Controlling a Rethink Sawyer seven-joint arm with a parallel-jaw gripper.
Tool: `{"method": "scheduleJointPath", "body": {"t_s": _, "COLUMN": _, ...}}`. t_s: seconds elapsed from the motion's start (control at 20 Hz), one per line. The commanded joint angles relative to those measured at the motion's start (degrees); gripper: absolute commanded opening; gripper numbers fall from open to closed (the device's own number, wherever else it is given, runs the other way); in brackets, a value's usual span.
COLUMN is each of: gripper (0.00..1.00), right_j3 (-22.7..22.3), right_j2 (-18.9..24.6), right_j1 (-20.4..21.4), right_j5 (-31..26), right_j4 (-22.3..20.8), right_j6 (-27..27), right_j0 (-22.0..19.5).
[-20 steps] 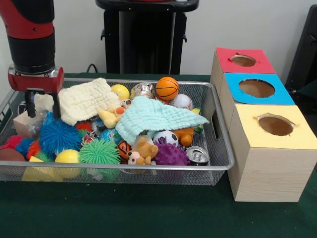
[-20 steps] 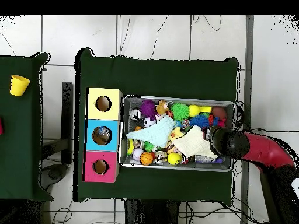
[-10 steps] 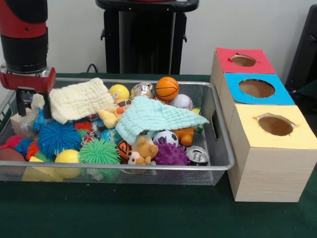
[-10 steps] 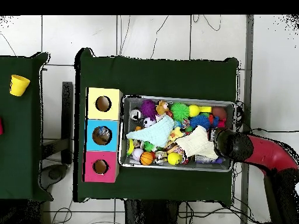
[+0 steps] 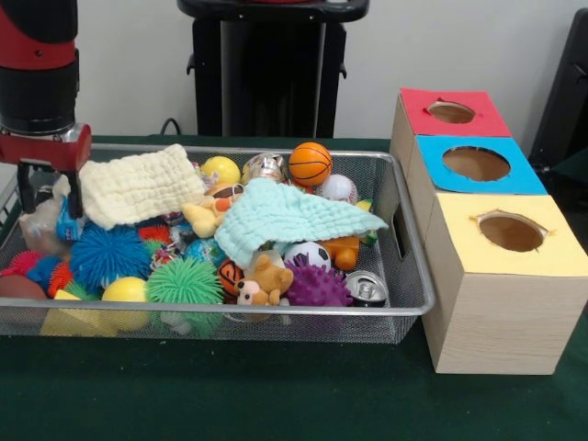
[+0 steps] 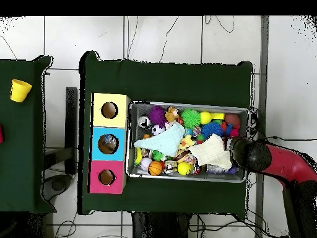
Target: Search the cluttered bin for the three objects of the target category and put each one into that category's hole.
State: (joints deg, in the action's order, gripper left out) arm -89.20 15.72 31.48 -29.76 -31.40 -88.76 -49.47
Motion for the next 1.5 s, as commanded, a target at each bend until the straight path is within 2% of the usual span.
{"method": "scheduleJointPath", "body": {"t_s": 0.05, "gripper": 1.00, "right_j3": 1.7, "right_j2": -0.5, "right_j1": -5.5, "right_j5": 3.0, "right_j4": -1.7, "right_j6": -2.4, "right_j0": -1.1}}
{"method": "scheduleJointPath", "body": {"t_s": 0.25, "gripper": 1.00, "right_j3": 1.2, "right_j2": 0.8, "right_j1": -7.8, "right_j5": 5.6, "right_j4": -1.0, "right_j6": -2.9, "right_j0": -2.0}}
{"method": "scheduleJointPath", "body": {"t_s": 0.5, "gripper": 1.00, "right_j3": 0.8, "right_j2": 0.5, "right_j1": -8.7, "right_j5": 6.4, "right_j4": -0.5, "right_j6": -3.1, "right_j0": -2.2}}
{"method": "scheduleJointPath", "body": {"t_s": 0.55, "gripper": 0.00, "right_j3": 0.6, "right_j2": 0.9, "right_j1": -8.9, "right_j5": 6.8, "right_j4": -0.2, "right_j6": -2.7, "right_j0": -2.5}}
{"method": "scheduleJointPath", "body": {"t_s": 0.7, "gripper": 0.00, "right_j3": 0.6, "right_j2": 1.6, "right_j1": -9.1, "right_j5": 6.8, "right_j4": 0.1, "right_j6": -2.1, "right_j0": -3.1}}
{"method": "scheduleJointPath", "body": {"t_s": 1.15, "gripper": 0.00, "right_j3": 1.5, "right_j2": -0.3, "right_j1": -8.5, "right_j5": 4.8, "right_j4": 0.8, "right_j6": -3.0, "right_j0": -0.7}}
{"method": "scheduleJointPath", "body": {"t_s": 1.25, "gripper": 0.00, "right_j3": 1.3, "right_j2": -0.6, "right_j1": -7.7, "right_j5": 4.6, "right_j4": 0.9, "right_j6": -3.7, "right_j0": 0.3}}
{"method": "scheduleJointPath", "body": {"t_s": 1.5, "gripper": 0.00, "right_j3": 0.7, "right_j2": -1.1, "right_j1": -1.9, "right_j5": -2.0, "right_j4": 4.3, "right_j6": -5.0, "right_j0": 4.8}}
